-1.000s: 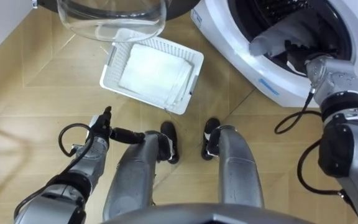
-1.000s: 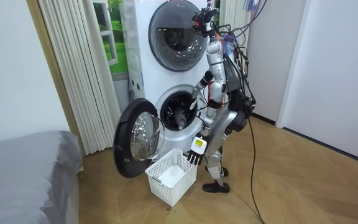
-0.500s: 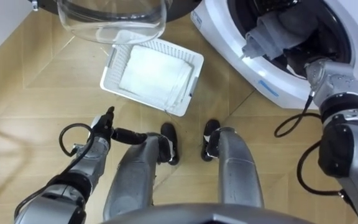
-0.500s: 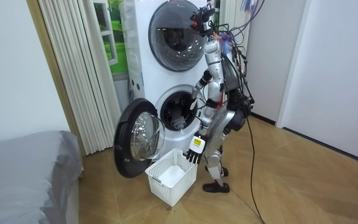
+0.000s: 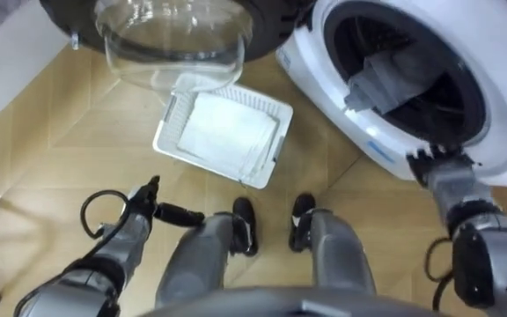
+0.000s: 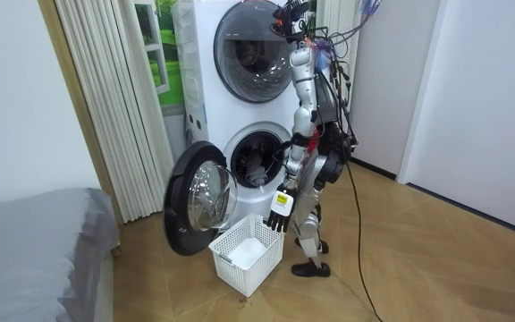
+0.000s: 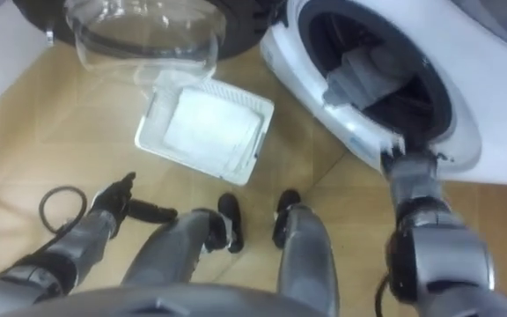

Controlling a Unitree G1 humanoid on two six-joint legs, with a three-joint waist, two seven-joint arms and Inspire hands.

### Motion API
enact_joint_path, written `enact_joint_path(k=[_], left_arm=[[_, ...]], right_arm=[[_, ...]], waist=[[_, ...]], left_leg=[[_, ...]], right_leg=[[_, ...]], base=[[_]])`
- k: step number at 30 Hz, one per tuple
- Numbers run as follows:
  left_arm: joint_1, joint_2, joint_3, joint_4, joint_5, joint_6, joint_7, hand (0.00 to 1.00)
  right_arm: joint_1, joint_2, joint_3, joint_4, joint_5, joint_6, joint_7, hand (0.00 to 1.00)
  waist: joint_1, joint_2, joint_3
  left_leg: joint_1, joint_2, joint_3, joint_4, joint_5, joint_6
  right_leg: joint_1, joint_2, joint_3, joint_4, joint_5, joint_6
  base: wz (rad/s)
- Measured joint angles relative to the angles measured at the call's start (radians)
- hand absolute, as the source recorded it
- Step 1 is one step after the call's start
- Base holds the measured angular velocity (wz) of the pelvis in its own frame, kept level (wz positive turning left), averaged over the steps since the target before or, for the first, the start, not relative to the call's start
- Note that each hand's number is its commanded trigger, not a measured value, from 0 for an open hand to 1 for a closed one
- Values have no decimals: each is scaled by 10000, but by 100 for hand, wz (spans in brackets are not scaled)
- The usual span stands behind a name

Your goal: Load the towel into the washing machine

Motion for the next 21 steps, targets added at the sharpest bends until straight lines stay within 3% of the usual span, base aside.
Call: enact_joint_path(k=[5, 7, 14, 17, 21], left_arm=[[82, 3, 222, 334, 276, -216, 217, 0], [203, 7, 151, 382, 271, -215, 224, 0], [1257, 49, 411, 424, 341, -234, 242, 0], [1595, 69, 587, 406, 437, -202, 253, 0], [1870, 69, 768, 200, 790, -191, 236, 0]], right_arm=[[1305, 291, 1600, 547, -5642, -11, 86, 0], [1421, 446, 2307, 730, -6803, 56, 340, 0], [2239, 671, 3027, 836, -8744, 282, 1194, 0], [2479, 680, 3154, 719, -8940, 305, 1463, 0], [2752, 701, 3142, 611, -9327, 313, 1767, 0]], waist=[[20, 59, -145], [37, 71, -166], [7, 105, -445], [-8, 13, -499], [-38, -56, -483]], left_leg=[[744, 104, -101, -565, 67, -121], [1213, 155, -99, -874, 111, -191], [3195, 128, -187, -2211, 311, -432], [3674, 123, -224, -2527, 404, -517], [4191, 138, -404, -2843, 453, -602]], right_leg=[[920, 201, -201, -872, 182, -35], [1441, 327, -230, -1314, 322, -54], [3428, 484, -510, -2501, 469, -63], [3875, 548, -559, -2795, 472, -68], [4509, 639, -741, -3202, 482, -85]], base=[[-2], [-9], [2], [3], [13]])
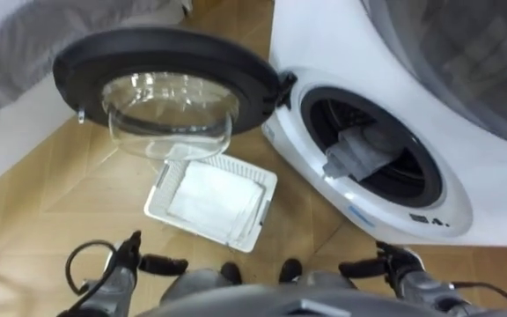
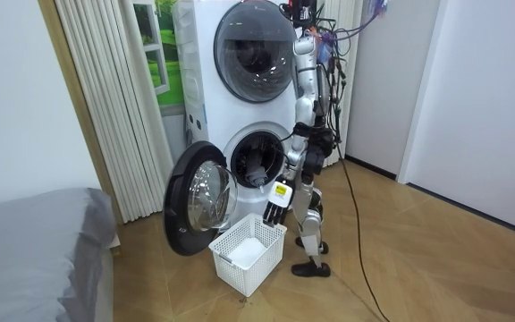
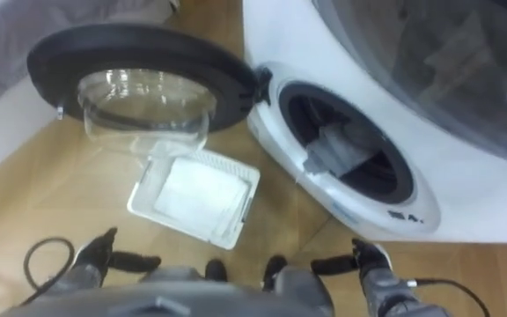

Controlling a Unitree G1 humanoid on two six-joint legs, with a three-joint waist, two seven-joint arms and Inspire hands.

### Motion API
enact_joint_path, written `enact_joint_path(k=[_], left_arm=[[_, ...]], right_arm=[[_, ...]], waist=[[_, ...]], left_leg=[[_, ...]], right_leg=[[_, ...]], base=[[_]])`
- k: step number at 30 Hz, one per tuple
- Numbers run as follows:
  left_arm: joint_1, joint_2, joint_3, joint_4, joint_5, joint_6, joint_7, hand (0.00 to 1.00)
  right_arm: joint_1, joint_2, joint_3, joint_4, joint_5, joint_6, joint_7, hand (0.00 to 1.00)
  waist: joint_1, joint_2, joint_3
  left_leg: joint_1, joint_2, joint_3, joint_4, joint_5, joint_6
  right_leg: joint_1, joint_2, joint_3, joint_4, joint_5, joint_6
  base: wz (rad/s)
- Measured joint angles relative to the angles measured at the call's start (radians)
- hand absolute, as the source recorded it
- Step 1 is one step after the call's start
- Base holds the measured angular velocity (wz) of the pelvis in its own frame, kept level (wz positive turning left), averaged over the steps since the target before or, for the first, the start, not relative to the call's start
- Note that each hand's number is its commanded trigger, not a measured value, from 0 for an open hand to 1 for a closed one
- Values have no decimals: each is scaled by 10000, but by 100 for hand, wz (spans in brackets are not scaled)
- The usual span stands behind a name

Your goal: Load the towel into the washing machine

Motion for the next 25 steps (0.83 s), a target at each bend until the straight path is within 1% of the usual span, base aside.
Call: enact_joint_path(k=[6, 8, 9, 10, 12, 13, 16, 17, 18, 19, 20, 22, 25], left_arm=[[252, -13, 71, -148, 84, -4, -19, 0], [277, -24, 319, -149, 100, -5, -17, 0], [280, -28, 399, -149, 100, -4, -21, 0], [321, -30, 556, -148, 102, 1, -23, 0], [388, -35, 770, -148, 103, 10, -20, 0], [439, -52, 897, -148, 92, 39, -15, 0], [558, -65, 983, -169, 88, 252, -9, 0], [575, -70, 1004, -189, 91, 319, -14, 0], [614, -82, 1044, -189, 89, 364, -23, 0], [681, -110, 1185, -189, 89, 451, -43, 0], [726, -123, 1323, -189, 89, 535, -62, 0], [742, -125, 1439, -187, 99, 703, -63, 0], [746, -153, 1579, -186, 105, 797, -63, 0]], right_arm=[[183, 140, -32, -74, -240, -17, 47, 0], [193, 184, -146, -64, -341, -15, 106, 0], [175, 187, -199, -64, -345, -13, 133, 0], [177, 205, -292, -51, -359, -10, 169, 0], [224, 232, -421, -17, -365, 5, 245, 0], [239, 234, -440, -15, -369, 35, 278, 0], [243, 235, -604, -62, -359, 273, 364, 0], [264, 240, -760, -52, -321, 335, 399, 0], [300, 237, -819, -48, -281, 356, 426, 0], [379, 230, -940, -55, -236, 406, 461, 0], [386, 230, -1012, -49, -209, 461, 485, 0], [396, 229, -1105, -49, -152, 575, 537, 0], [449, 229, -1223, -44, -104, 661, 576, 0]], waist=[[-13, -58, 51], [-1, -111, 89], [10, -116, 95], [13, -133, 127], [18, -139, 133], [12, -129, 131], [-2, -97, 128], [-11, -71, 141], [-11, -54, 127], [-13, -27, 60], [-15, -5, 69], [-25, 29, 26], [-26, 32, 37]], left_leg=[[786, -2, -87, -318, -34, -76], [959, 6, -83, -347, -54, -101], [1018, 7, -83, -352, -57, -105], [1163, 7, -85, -388, -62, -110], [1364, 4, -86, -449, -77, -121], [1475, 6, -89, -482, -82, -123], [1602, 4, -94, -488, -121, -126], [1700, 3, -111, -485, -125, -129], [1733, 4, -122, -481, -132, -128], [1779, 1, -131, -478, -139, -127], [1863, 0, -133, -477, -139, -127], [1884, -1, -157, -449, -151, -127], [1958, -6, -228, -367, -164, -122]], right_leg=[[889, 94, -48, -484, -9, 12], [1045, 130, -25, -500, -12, 18], [1117, 158, -21, -512, -13, 20], [1280, 192, -19, -574, -13, 19], [1498, 205, 0, -665, -14, 22], [1589, 215, 17, -663, -19, 29], [1755, 228, 64, -669, -35, 56], [1861, 229, 54, -675, -36, 56], [1905, 230, 38, -675, -40, 63], [1950, 226, -4, -674, -49, 76], [2038, 225, -8, -676, -50, 77], [2091, 222, -36, -673, -55, 84], [2208, 213, -50, -667, -56, 82]], base=[[2], [0], [0], [0], [0], [0], [0], [0], [4], [3], [0], [3], [6]])
